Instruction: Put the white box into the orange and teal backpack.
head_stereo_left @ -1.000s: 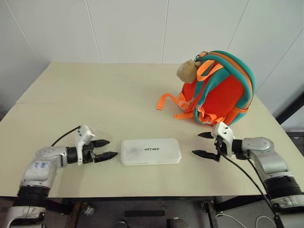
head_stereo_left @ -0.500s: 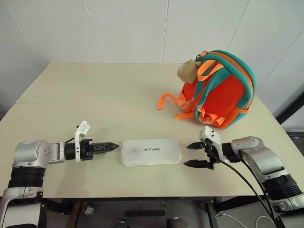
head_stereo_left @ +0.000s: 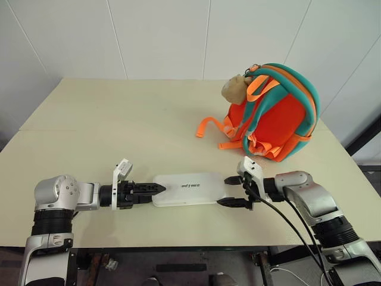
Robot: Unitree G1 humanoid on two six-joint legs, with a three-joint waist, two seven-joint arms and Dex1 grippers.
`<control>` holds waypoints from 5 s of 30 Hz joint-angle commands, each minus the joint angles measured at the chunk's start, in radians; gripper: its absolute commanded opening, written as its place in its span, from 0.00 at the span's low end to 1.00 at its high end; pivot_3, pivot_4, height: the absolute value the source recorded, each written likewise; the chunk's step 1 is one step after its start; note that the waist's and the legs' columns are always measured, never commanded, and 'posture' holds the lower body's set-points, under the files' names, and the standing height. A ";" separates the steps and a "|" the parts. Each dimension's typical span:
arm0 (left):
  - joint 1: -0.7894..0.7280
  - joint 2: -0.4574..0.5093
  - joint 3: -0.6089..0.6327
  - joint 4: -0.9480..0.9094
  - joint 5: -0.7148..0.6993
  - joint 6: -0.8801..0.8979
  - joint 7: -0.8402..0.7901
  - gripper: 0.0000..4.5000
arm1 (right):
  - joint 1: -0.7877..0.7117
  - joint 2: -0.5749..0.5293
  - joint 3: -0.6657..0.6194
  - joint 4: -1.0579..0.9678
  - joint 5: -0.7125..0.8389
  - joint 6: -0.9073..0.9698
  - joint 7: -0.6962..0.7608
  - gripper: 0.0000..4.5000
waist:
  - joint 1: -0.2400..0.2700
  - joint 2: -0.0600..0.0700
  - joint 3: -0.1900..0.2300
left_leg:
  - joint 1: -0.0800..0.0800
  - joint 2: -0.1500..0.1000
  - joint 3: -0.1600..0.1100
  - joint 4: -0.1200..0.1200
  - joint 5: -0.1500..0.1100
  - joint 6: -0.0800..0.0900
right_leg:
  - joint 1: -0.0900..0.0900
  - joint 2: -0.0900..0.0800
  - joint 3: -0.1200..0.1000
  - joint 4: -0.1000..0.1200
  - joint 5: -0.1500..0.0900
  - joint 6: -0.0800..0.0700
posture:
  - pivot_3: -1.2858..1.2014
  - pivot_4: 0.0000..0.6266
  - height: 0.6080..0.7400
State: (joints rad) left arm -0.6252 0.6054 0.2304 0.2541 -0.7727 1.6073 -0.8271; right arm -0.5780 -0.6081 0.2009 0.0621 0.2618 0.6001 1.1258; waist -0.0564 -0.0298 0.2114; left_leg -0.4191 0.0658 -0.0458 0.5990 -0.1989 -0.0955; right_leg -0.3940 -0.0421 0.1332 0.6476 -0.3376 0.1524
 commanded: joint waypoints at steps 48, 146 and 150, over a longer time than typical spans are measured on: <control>0.217 0.055 0.101 -0.222 -0.175 -0.279 0.010 0.30 | -0.531 0.127 -0.293 0.658 -0.096 -0.288 -0.566 1.00 | -0.007 -0.001 0.000 | -0.002 0.000 0.002 -0.006 0.000 -0.001 | -0.003 -0.002 0.000 -0.006 0.001 -0.002 | 0.52 0.24 1.00; -0.270 0.207 -0.255 -0.131 0.371 -1.146 -0.528 0.99 | -0.073 -0.032 -0.086 -0.263 0.512 0.259 0.158 0.00 | 0.001 0.000 0.001 | -0.003 0.001 0.001 0.002 -0.005 -0.001 | -0.002 0.000 -0.001 0.000 -0.004 -0.001 | 0.52 0.24 1.00; -0.242 0.244 -0.222 -0.083 0.380 -1.196 -0.539 0.99 | -0.076 -0.028 -0.080 -0.251 0.504 0.249 0.158 0.00 | 0.001 0.000 0.001 | -0.003 0.001 0.001 0.003 -0.005 0.000 | -0.001 0.000 -0.001 0.000 -0.004 -0.001 | 0.52 0.24 1.00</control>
State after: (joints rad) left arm -0.8637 0.8424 -0.0287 0.1742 -0.3866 0.4411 -1.3595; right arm -0.6489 -0.6391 0.1305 -0.1833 0.7629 0.8594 1.2811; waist -0.0552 -0.0301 0.2124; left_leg -0.4218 0.0668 -0.0452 0.6021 -0.2036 -0.0958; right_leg -0.3954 -0.0419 0.1319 0.6475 -0.3418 0.1516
